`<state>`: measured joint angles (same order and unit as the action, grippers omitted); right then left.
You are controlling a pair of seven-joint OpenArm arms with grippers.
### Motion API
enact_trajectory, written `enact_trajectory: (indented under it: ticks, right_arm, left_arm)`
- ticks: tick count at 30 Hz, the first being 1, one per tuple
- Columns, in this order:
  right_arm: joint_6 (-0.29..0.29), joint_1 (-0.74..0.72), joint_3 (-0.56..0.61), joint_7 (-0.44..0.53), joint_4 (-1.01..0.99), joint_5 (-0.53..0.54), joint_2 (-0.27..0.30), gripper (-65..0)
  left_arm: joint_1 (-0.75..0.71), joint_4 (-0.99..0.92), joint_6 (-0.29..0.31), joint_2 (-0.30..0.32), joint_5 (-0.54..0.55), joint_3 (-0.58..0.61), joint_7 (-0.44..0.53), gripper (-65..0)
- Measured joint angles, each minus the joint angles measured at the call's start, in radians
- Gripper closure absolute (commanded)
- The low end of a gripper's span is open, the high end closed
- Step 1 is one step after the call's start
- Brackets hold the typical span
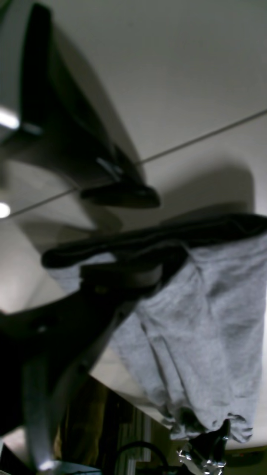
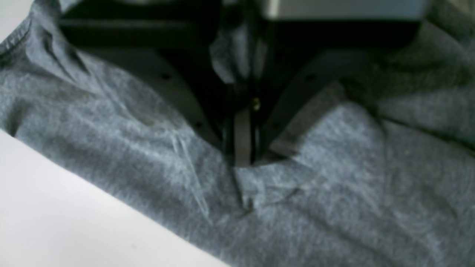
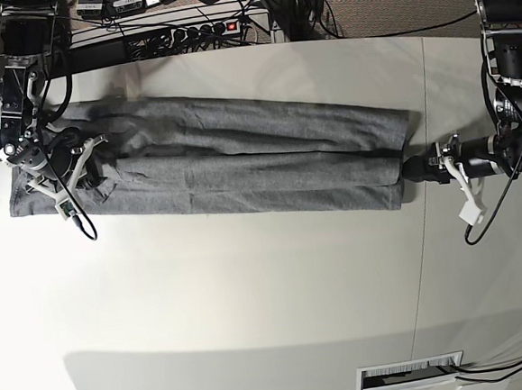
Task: Fold the T-shirt properly
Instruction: 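Grasp the collar end of the folded shirt with the left gripper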
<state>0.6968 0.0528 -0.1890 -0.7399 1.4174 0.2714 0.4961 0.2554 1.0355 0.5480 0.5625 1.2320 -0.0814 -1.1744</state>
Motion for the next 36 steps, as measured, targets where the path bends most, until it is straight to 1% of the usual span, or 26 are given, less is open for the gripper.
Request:
enact_trajectory:
  ticks: [4,6,8,9,10,14,16,20,22,27,28,29,31,34,36]
  right_arm:
    - [0.000,0.000,0.000,0.000,0.000,0.000,0.000,0.0]
    - [0.000,0.000,0.000,0.000,0.000,0.000,0.000,0.0]
    - [0.000,0.000,0.000,0.000,0.000,0.000,0.000,0.0]
    - [0.000,0.000,0.000,0.000,0.000,0.000,0.000,0.0]
    - [0.000,0.000,0.000,0.000,0.000,0.001,0.000,0.0]
    - [0.000,0.000,0.000,0.000,0.000,0.002,0.000,0.0]
    - [0.000,0.000,0.000,-0.001,0.000,0.002,0.000,0.0]
    - [0.000,0.000,0.000,-0.002,0.000,0.002,0.000,0.0]
    - [0.000,0.000,0.000,-0.001,0.000,0.002,0.000,0.0]
    - [0.000,0.000,0.000,-0.001,0.000,0.002,0.000,0.0]
    - [0.000,0.000,0.000,-0.002,0.000,0.002,0.000,0.0]
    - [0.000,0.000,0.000,-0.002,0.000,0.002,0.000,0.0]
    - [0.000,0.000,0.000,-0.001,0.000,0.002,0.000,0.0]
    - [0.000,0.000,0.000,-0.001,0.000,0.002,0.000,0.0]
    - [0.000,0.000,0.000,-0.002,0.000,0.002,0.000,0.0]
  left_arm:
    - [-0.012,0.000,0.000,0.000,0.002,0.000,0.000,-26.0]
    - [-0.015,0.000,0.000,0.001,0.021,0.000,0.000,-26.0]
    - [-0.011,0.000,0.000,0.007,0.076,0.001,-0.004,-26.0]
    - [-0.005,0.000,0.012,0.012,0.091,0.001,-0.008,-26.0]
    - [0.005,0.000,0.026,0.018,0.098,0.001,-0.023,-26.0]
    - [0.018,0.000,0.026,0.022,0.124,0.001,-0.030,-26.0]
    - [0.016,0.000,0.026,0.022,0.162,0.001,-0.068,-26.0]
    - [0.014,0.000,0.041,0.022,0.221,0.001,-0.087,-26.0]
    - [0.011,0.000,0.053,0.021,0.220,0.001,-0.098,-26.0]
    - [-0.013,0.000,0.056,0.010,0.220,0.001,-0.098,-26.0]
    - [-0.018,0.000,0.072,0.004,0.220,0.001,-0.098,-26.0]
    - [-0.023,0.000,0.076,-0.004,0.207,0.001,-0.084,-26.0]
    - [-0.027,0.000,0.074,-0.022,0.143,0.001,-0.049,-26.0]
    - [-0.028,0.000,0.075,-0.039,0.070,0.001,-0.027,-26.0]
    - [-0.028,0.000,0.075,-0.051,0.022,0.001,0.016,-26.0]
